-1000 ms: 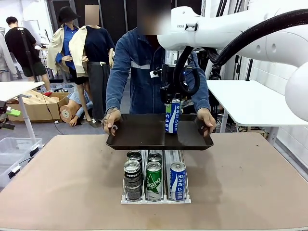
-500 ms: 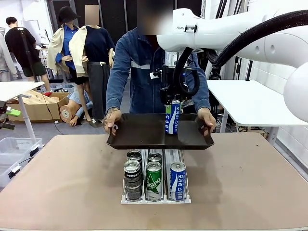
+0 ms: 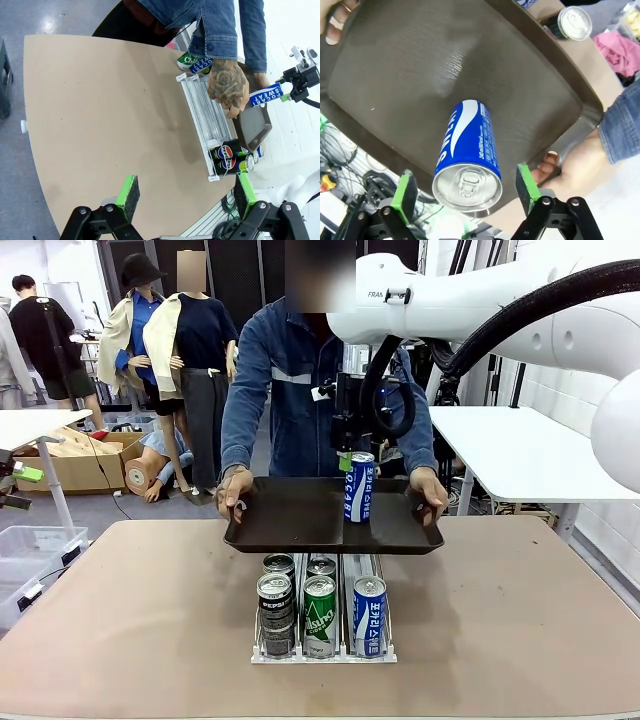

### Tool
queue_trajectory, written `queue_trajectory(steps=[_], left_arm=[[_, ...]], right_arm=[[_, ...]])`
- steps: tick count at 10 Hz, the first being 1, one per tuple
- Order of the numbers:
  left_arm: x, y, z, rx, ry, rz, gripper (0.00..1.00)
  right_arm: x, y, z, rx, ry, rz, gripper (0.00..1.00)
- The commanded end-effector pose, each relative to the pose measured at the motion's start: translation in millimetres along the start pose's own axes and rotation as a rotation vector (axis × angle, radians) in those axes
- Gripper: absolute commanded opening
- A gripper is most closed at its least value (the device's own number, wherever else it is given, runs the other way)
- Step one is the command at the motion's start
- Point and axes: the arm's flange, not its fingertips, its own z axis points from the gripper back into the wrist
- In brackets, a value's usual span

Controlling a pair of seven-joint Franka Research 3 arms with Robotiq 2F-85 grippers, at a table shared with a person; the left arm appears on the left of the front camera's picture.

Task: Retrieve and hand over the desired beverage to the person.
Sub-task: Place the picked can on the Handle tray extended by the person, then pick up another can of the same type that the person held from the Automatic Can Dispenser.

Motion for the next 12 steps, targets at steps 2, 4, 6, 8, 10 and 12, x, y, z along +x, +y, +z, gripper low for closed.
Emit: queue_trajectory(steps=[2,4,6,8,10,12], left_arm=[[-1,-1,2,-0.004,-0.004,-0.004,1.0],[-1,-1,2,-0.004,-0.004,-0.004,1.0],[-1,-1,2,-0.004,-0.004,-0.004,1.0],[-1,-1,2,-0.004,-0.004,-0.004,1.0],[-1,-1,2,-0.004,-0.004,-0.004,1.0],[-1,-1,2,-0.004,-0.004,-0.004,1.0]], right_arm=[[-9,4,26,-0.06,-0.006,0.018,1.0],[-20,10,41,-0.092,0.006,0.011,1.0],[-21,10,42,-0.096,0.012,0.008,1.0],[-22,9,42,-0.064,-0.014,0.003,1.0],[-22,9,42,-0.064,-0.014,0.003,1.0],[-22,9,42,-0.064,-0.014,0.003,1.0]])
